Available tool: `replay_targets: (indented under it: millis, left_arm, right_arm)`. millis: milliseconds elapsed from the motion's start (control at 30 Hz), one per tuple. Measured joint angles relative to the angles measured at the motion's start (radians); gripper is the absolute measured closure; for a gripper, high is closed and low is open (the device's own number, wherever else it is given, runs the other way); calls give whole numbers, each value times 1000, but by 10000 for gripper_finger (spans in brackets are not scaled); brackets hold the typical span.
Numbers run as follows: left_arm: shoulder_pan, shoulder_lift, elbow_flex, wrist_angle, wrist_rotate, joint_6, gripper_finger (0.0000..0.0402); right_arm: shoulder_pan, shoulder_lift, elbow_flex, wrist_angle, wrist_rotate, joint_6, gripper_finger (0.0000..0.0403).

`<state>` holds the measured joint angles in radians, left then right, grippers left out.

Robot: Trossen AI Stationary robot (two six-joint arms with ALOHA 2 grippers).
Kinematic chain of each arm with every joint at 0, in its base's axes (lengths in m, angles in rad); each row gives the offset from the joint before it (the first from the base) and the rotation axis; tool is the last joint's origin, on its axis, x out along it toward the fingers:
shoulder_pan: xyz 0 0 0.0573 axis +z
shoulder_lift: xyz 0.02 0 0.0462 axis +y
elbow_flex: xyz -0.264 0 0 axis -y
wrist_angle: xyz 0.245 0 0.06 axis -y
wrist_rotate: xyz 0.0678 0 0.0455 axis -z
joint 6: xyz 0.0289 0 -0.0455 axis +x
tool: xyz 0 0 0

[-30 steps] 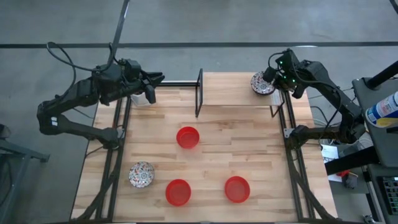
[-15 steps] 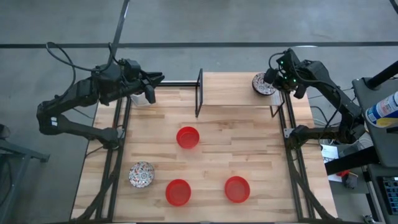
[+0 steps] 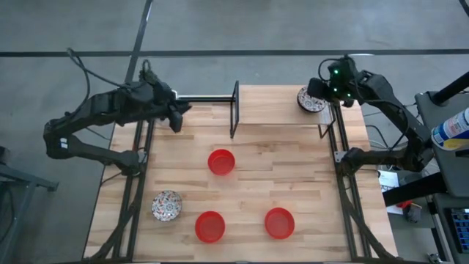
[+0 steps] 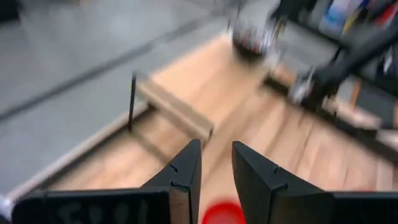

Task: Pick & Place Mini bowls
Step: Stack the white bowl on the white bowl on the shelf

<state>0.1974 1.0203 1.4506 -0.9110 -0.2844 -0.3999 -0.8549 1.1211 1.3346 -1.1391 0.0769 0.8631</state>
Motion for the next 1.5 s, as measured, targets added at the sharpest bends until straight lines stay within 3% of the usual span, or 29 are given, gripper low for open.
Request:
replay_targets:
  millis: [200, 367, 533, 700, 900, 1100, 1500]
  left_arm:
    - [0, -2, -39, -227, 120, -2, 319]
    - [-1, -4, -99, -392, 327, -16, 319]
    - [-10, -7, -210, -481, 457, -21, 319]
    - [-30, -10, -345, -478, 553, -77, 319]
    - [-61, -13, -518, -427, 563, -136, 319]
    - [-118, -13, -649, -255, 738, -198, 319]
    - [-338, -16, -754, -120, 748, -291, 318]
  right_arm:
    - [111, -24, 3, 199, -81, -123, 320]
    - [199, -26, 3, 325, -89, -131, 330]
    - [274, -18, 3, 498, -85, -163, 336]
    - [324, -8, 3, 669, -89, -168, 337]
    - [333, -8, 3, 675, -110, -168, 336]
    - [345, -7, 3, 677, -140, -168, 342]
    - [360, -7, -3, 675, -140, -167, 344]
